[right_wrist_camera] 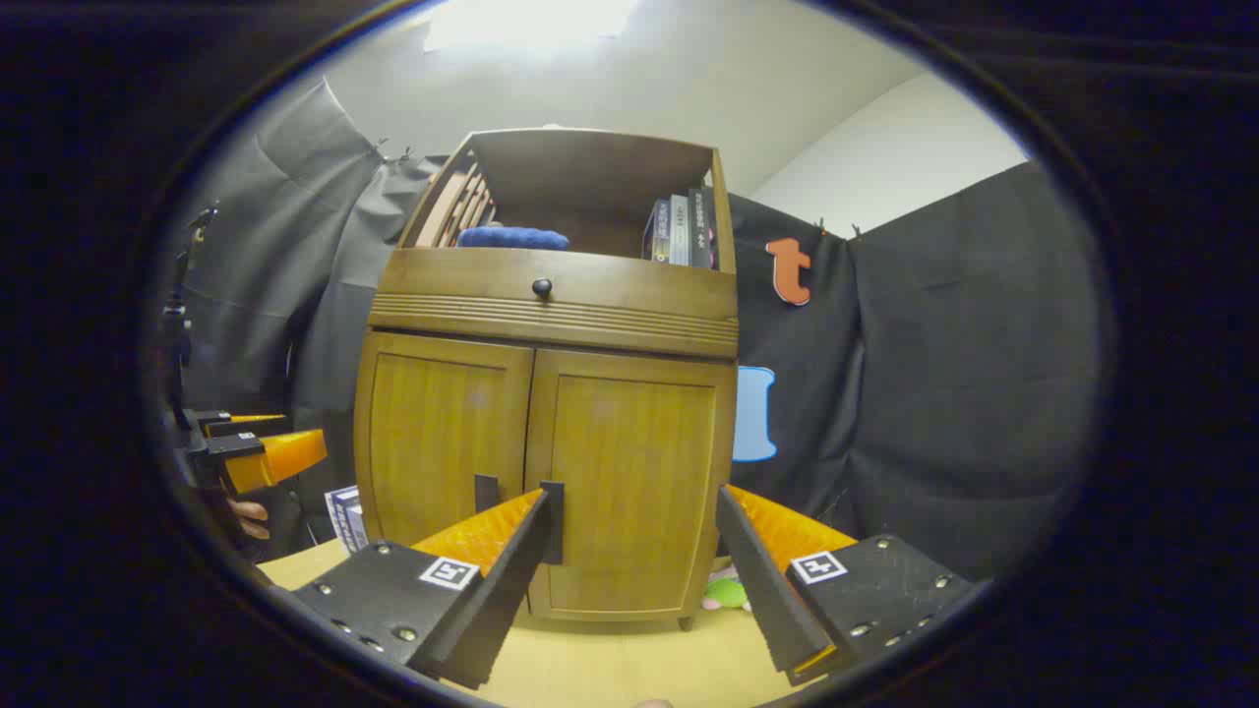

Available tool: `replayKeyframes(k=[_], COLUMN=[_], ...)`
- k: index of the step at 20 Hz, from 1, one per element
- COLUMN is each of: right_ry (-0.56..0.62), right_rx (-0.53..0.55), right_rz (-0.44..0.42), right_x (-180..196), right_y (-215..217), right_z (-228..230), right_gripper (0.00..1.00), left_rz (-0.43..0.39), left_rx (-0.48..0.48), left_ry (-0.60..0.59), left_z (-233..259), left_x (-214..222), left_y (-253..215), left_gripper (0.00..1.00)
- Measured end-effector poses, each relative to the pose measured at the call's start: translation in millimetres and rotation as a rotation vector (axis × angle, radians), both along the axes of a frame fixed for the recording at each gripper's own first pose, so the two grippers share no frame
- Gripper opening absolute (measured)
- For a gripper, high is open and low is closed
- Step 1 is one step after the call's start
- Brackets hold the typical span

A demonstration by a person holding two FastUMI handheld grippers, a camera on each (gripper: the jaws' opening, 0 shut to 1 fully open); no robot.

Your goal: Open the right door of the double-door shoe cabinet with the right hand, and open the left door with the left hand.

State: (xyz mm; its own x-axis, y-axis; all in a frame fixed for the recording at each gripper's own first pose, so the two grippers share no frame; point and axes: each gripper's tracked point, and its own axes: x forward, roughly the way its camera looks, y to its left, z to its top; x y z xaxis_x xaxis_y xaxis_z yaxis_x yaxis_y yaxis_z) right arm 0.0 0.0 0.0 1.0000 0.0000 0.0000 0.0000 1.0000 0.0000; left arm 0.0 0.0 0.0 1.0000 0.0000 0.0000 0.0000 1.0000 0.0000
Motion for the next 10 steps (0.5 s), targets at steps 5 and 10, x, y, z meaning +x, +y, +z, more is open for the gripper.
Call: replayKeyframes(k=[5,10], right_ry=[0.016,0.026], right_rx=[0.006,0.011], right_rz=[0.008,0.033], right_x=[4.7,14.5], right_y=[0.8,6.9], right_z=[-5.8,-10.2], right_gripper=[0.99,0.96], left_rz=[0.020,0.034], left_rx=[0.007,0.011], left_ry=[0.003,0.005], left_z=[-2.2,-4.9], left_x=[3.9,5.5], left_y=[2.7,4.4], left_gripper=[0.93,0.96])
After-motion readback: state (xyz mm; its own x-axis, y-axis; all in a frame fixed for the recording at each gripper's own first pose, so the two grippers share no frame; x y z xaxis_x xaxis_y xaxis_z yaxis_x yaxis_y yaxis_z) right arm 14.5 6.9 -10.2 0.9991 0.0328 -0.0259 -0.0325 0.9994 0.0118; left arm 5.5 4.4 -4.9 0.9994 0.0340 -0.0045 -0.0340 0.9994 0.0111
